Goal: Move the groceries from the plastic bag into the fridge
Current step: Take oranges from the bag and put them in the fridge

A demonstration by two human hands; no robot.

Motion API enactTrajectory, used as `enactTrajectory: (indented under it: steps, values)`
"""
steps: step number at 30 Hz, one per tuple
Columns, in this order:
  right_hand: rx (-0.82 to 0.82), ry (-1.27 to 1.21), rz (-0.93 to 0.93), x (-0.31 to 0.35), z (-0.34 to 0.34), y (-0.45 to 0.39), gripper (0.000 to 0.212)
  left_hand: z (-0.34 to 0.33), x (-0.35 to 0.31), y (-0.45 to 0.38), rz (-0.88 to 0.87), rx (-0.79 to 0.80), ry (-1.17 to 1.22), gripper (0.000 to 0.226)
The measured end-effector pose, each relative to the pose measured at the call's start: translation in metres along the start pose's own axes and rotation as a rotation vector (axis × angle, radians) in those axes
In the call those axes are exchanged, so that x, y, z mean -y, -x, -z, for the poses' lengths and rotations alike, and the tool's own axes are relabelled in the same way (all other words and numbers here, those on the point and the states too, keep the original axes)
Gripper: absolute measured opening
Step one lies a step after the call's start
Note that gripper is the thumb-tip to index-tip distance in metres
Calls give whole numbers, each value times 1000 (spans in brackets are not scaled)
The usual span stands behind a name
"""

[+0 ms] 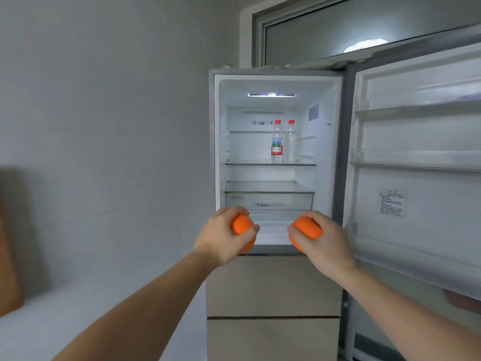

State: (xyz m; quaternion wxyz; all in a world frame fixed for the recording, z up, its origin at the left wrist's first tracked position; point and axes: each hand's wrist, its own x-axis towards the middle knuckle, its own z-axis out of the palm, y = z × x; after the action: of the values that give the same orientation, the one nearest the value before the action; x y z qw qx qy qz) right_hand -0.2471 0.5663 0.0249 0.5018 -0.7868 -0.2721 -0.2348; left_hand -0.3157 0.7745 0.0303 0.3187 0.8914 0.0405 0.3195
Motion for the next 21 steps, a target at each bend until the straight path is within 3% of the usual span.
enactTrajectory:
  steps: [10,16,21]
  values:
    - [90,-151,-70,-134,-40,-134,26,-90,33,-136,125,-12,-48,42]
    - [104,-581,-550,-165,-73,-204,31,-123,50,-201,345,-90,305,38]
    - [181,-708,-603,-180,-116,-261,19,-135,88,-254,336,-46,281,55]
